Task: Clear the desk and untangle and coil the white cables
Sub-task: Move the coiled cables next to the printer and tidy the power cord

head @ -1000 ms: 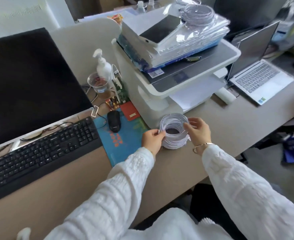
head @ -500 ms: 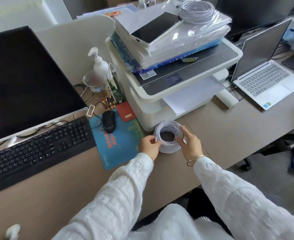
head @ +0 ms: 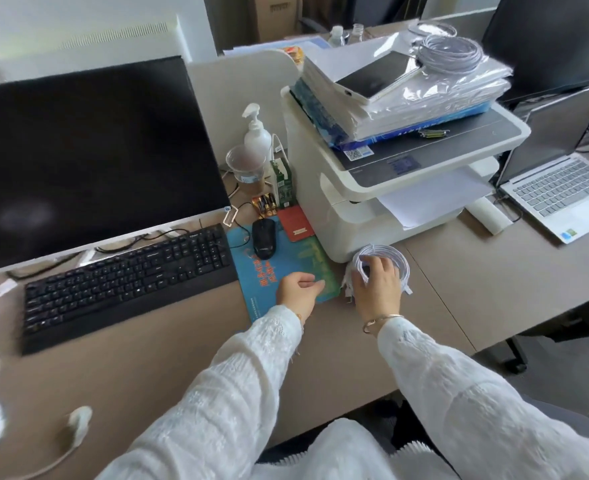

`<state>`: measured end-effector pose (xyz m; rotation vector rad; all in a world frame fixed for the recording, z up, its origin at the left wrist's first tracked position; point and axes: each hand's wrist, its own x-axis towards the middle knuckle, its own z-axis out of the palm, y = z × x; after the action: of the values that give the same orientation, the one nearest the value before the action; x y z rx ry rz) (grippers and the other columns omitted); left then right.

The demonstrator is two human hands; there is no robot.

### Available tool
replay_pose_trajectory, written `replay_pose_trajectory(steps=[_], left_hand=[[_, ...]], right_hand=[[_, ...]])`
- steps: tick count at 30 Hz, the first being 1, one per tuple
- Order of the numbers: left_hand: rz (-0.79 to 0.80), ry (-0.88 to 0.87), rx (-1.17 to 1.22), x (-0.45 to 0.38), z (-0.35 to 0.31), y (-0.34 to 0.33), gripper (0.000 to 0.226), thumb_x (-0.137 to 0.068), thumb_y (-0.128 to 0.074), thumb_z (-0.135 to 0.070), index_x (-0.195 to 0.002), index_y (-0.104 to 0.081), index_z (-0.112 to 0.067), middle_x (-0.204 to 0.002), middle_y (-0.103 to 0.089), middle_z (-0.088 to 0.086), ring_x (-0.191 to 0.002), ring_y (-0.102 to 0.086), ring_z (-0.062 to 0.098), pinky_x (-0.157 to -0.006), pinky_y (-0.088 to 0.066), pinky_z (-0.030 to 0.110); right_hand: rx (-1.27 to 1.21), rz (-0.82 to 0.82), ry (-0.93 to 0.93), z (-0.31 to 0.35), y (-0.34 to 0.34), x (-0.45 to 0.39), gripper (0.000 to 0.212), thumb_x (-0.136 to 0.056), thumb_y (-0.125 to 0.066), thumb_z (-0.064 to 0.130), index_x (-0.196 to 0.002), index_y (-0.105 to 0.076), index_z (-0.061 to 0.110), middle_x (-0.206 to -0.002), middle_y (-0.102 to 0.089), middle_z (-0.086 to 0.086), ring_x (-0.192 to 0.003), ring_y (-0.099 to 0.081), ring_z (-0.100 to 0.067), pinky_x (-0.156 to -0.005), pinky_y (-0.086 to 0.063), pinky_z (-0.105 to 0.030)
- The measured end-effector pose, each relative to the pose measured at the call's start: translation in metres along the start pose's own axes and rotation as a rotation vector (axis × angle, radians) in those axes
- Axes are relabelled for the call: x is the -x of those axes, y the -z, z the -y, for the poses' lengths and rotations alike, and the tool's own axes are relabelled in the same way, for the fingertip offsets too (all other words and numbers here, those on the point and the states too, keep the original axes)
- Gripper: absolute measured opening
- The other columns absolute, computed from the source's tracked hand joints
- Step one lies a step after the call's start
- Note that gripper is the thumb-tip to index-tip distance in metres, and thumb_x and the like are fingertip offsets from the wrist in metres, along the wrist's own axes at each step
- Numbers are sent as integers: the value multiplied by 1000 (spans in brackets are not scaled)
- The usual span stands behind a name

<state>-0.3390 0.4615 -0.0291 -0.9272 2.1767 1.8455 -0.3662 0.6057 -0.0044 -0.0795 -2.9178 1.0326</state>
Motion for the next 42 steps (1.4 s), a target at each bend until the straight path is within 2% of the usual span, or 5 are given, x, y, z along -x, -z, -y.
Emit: replay_pose_trajectory(steps=[10, 24, 35, 39, 42], left_hand=[[-167, 53, 82, 29, 68, 201, 8, -82, -66, -11, -89, -70, -14, -71, -69, 2, -61, -60, 18, -65, -49, 28], [-522, 257, 114, 95, 211, 506, 9, -84, -61, -5, -84, -69, -8, -66, -63, 7, -66, -57, 24, -69, -51, 32], [-605, 427, 96, 110, 260, 574, 50, -88, -67, -24, -132, -53, -4, -129, -58, 10, -117, -57, 29, -100, -46, 39], [-552, 421, 61, 106, 263, 568, 30, -89, -64, -22, -104, -61, 4, -97, -66, 27, -82, -66, 38, -70, -56, 29], [-513, 414, 90, 109, 256, 563, 18, -92, -60, -15, -80, -58, -1, -60, -52, 16, -43, -48, 21, -36, -38, 17]], right_hand=[[-161, 326, 194, 166, -114, 103, 22, -90, -54, 5, -111, -62, 5, -102, -67, -9, -100, -59, -29, -81, -43, -31], [-202, 688, 135, 351, -282, 284, 28, -92, -48, 9, -117, -61, 9, -100, -68, -7, -100, -61, -27, -73, -34, -15], [-5, 966, 58, 379, -349, 335, 53, -93, -57, 20, -141, -40, 6, -139, -51, -11, -127, -48, -30, -99, -37, -29], [-10, 1029, 29, 377, -355, 339, 58, -90, -62, 22, -140, -40, 3, -135, -53, -14, -124, -50, -31, -99, -39, -32], [-23, 974, 56, 373, -353, 334, 48, -87, -66, 20, -130, -52, 5, -128, -59, -13, -117, -54, -31, -91, -41, -29]])
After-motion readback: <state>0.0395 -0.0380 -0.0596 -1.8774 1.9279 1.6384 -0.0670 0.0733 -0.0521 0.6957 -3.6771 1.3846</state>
